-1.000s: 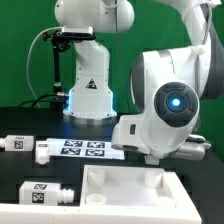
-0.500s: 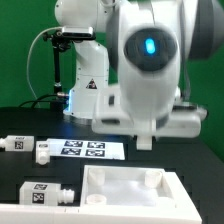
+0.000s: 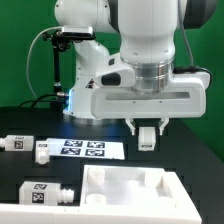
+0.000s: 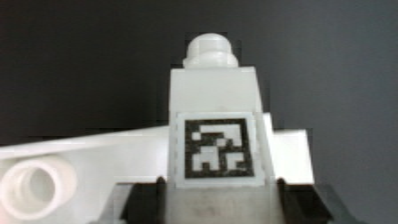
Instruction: Assemble one leg
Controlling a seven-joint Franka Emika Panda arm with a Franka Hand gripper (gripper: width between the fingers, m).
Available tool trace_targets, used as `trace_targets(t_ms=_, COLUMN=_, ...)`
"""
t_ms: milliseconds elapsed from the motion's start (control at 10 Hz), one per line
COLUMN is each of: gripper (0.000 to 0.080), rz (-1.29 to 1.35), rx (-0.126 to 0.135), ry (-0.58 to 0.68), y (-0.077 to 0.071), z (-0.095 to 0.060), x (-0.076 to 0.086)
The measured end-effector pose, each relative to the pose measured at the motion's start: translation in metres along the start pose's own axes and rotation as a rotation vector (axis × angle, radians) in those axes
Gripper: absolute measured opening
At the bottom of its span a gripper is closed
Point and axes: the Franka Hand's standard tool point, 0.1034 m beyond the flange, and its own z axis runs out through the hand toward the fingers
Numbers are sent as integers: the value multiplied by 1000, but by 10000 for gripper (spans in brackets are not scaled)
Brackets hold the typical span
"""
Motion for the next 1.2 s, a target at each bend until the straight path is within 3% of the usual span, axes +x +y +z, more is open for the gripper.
trace_targets(t_ms=300, gripper=285, rz=-54, rx=11, ry=219, y=-5, z=-55, x=38)
trace_targets(t_ms=400, gripper=285, rz=-83, rx=-5, ry=293, y=-12, z=-59, x=44)
trace_targets(t_ms=700, gripper=287, rz=-87, rx=5, ry=478, y=-13, z=-55, x=49)
trace_targets(t_ms=1100, gripper=287, rz=-143, rx=7, ry=815, y=-18, z=-70, x=85)
trace_targets(t_ms=1200, gripper=287, rz=-142, rx=8, ry=911, y=-15, z=-68, x=85)
